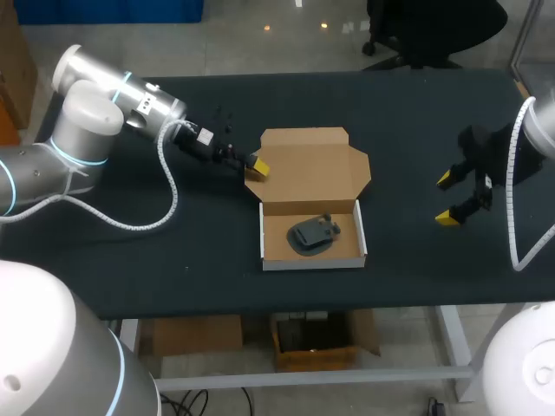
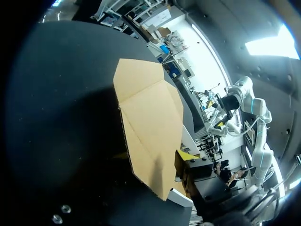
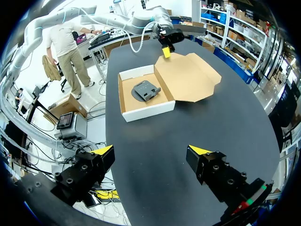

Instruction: Assemble the packaging by folding the flat box into shape, placing the metal phone stand inside, and closing the box properly

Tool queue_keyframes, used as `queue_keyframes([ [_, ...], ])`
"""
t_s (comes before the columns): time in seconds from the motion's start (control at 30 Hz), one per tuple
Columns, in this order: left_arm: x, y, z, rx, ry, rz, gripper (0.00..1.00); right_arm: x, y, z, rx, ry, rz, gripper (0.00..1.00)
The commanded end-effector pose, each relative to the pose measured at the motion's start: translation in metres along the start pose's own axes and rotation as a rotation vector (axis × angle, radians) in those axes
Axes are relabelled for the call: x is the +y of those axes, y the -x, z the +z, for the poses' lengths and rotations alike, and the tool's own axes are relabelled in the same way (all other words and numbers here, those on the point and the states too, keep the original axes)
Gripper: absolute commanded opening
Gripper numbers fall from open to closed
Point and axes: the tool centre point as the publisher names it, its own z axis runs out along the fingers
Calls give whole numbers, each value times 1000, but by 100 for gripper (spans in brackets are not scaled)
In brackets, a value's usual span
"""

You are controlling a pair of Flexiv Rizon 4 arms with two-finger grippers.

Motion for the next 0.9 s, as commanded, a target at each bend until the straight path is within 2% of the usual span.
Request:
queue_keyframes([
  [0.03, -1, -1, 3, 20, 12, 13, 47, 0, 0, -1, 3, 2, 0, 100],
  [0.37, -1, -10, 7, 37, 35, 36, 38, 0, 0, -1, 3, 2, 0, 100],
  [0.63, 1, -15, 9, 46, 46, 61, 26, 0, 0, -1, 3, 2, 0, 100],
  [0.77, 1, -16, 9, 50, 49, 65, 15, 0, 0, -1, 3, 2, 0, 100],
  [0.9, 3, -18, 9, 57, 47, 75, 10, 0, 0, -1, 3, 2, 0, 100],
])
